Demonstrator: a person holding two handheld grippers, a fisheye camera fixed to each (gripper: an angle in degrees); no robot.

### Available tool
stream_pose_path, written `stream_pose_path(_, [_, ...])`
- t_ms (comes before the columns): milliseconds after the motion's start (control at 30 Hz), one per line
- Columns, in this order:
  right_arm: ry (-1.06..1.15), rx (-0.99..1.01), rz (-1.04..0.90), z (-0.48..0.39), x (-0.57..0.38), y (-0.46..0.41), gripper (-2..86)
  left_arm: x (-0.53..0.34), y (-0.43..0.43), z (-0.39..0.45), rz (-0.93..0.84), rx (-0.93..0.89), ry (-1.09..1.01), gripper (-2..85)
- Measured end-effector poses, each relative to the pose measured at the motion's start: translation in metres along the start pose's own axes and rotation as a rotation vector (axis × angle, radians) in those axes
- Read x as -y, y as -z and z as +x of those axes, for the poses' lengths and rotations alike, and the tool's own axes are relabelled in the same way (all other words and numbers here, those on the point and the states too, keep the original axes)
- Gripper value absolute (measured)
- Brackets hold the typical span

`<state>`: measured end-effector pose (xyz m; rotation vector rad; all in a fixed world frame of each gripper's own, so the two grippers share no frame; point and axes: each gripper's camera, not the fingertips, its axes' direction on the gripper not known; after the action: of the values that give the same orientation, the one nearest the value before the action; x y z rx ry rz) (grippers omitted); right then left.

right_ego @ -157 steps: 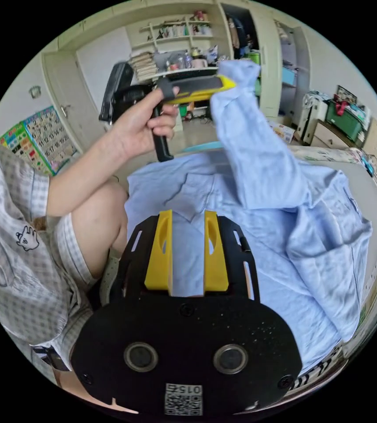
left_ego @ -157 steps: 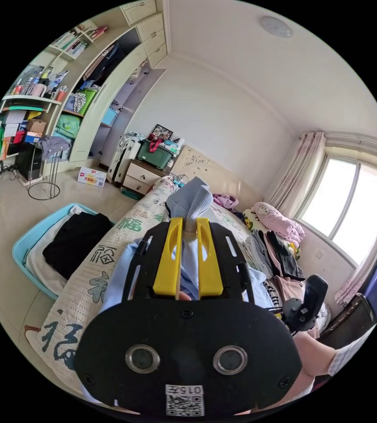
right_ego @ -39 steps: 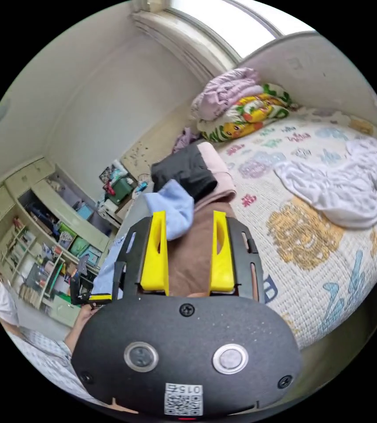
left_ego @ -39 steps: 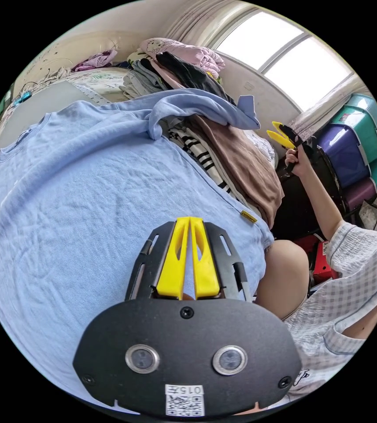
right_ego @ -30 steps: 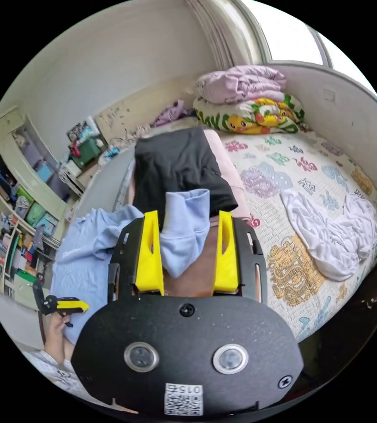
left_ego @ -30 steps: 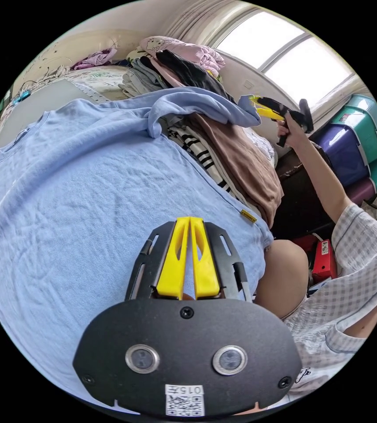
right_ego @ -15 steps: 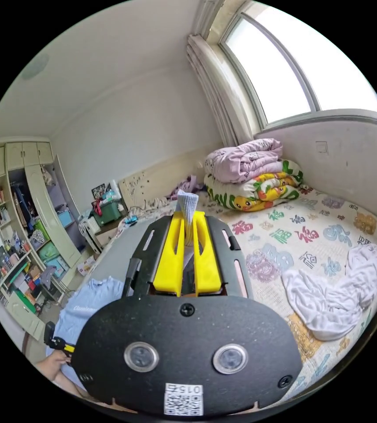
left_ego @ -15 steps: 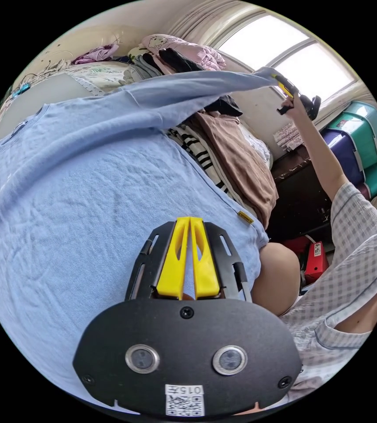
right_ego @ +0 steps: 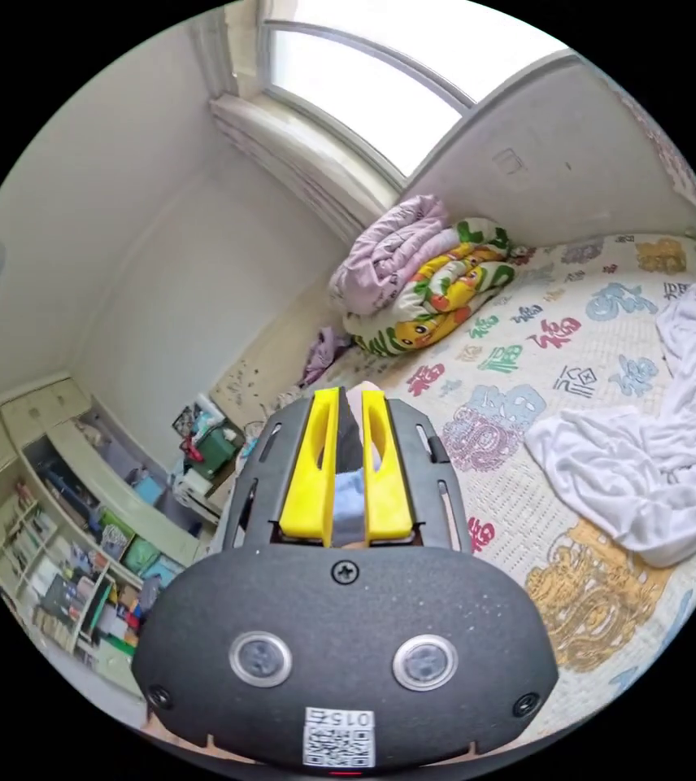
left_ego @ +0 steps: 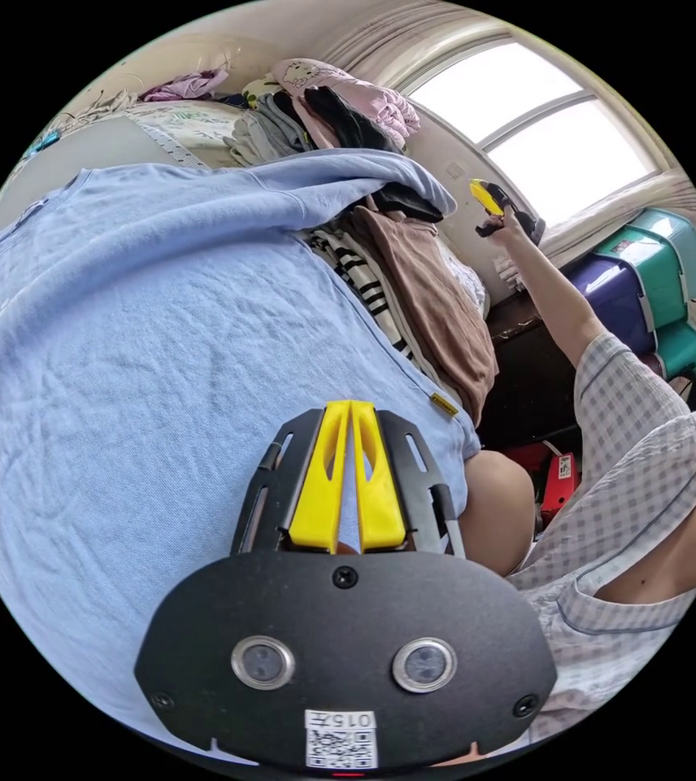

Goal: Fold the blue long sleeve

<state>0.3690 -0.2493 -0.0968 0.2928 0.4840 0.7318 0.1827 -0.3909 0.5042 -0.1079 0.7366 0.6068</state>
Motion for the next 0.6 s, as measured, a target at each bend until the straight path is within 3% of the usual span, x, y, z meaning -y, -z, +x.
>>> stream_pose_path(67, [0.156, -0.117, -0.178, -0.007, 0.001, -0.007, 7.2, -0.003, 0.002, -0.001, -0.002, 0.009, -0.009, -0.8])
stream_pose_path(133, [0.207, -0.247, -0.261, -0.007, -0.002, -0.015, 10.3, -0.005, 0.004, -0.001, -0.004, 0.016, -0.014, -0.8])
stream_pose_path(200, [0.173, -0.257, -0.299, 0.001, -0.004, -0.022, 13.0, -0.008, 0.006, -0.002, -0.005, 0.022, -0.018, -0.8])
stream_pose_path(400, [-0.063, -0.089, -0.332, 0.052, -0.015, -0.037, 14.2, -0.019, 0.012, -0.012, -0.007, -0.001, -0.007, -0.8])
stream_pose_path(467, [-0.123, 0.11, -0.357, 0.06, -0.016, -0.047, 7.2, -0.024, 0.015, -0.017, -0.007, -0.022, 0.002, -0.8])
stream_pose_path(600, [0.002, 0.227, -0.224, 0.022, 0.004, -0.045, 1.8, -0.032, 0.019, -0.026, -0.008, -0.056, 0.018, -0.7])
